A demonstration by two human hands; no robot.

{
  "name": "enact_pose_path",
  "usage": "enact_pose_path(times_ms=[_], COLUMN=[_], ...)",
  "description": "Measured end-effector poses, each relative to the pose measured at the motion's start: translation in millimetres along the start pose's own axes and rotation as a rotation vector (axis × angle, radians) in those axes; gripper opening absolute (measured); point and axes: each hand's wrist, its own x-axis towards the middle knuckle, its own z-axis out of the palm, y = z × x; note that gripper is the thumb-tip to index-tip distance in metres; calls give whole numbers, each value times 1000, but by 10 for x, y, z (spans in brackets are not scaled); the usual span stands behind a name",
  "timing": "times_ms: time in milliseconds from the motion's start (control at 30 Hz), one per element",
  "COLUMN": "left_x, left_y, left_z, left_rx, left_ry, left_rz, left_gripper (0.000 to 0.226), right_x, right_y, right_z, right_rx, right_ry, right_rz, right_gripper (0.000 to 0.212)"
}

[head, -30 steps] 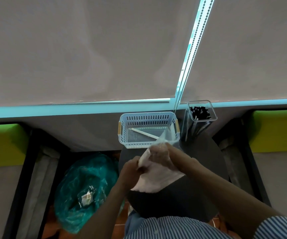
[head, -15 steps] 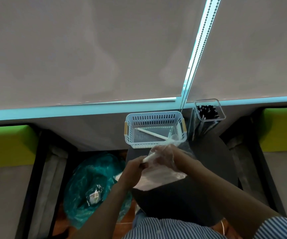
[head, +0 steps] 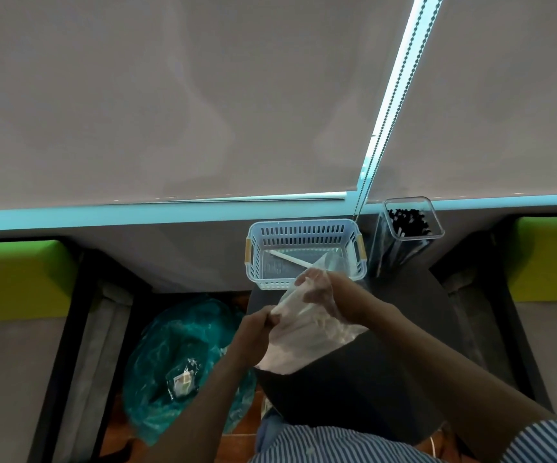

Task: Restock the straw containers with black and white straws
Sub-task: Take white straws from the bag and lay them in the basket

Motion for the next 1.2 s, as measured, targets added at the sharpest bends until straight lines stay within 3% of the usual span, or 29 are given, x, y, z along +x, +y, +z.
enact_pose_path(times_ms=[100,233,333,567,667,900,1200], left_x=[-19,-50,-64,-80,-90,-102,-132], left_y=[12,-63,-189,-361,-324,-427,-495], left_z=[17,28,34,-23,-27,-76,-231], left_rx=[3,-46,-111,-216,-200,-182,-76], left_ry=[29,39,91,190,216,257,317], left_rz=[-4,-23,-62,-157,-143,-148,-134], left_gripper=[48,43,40,47,39,28,42], right_x=[-61,-35,37,100,123,162,282], right_y=[-2,-24,-146,-312,-305,-304,-463], right_z=[71,94,36,-295,-303,-354,-631], right_rx=[10,3,-22,27,11,24,-13], right_ry=[5,36,40,82,96,132,302], right_rz=[-41,-40,-62,-61,-39,12,3], right_gripper=[37,15,24,16,22,15,14])
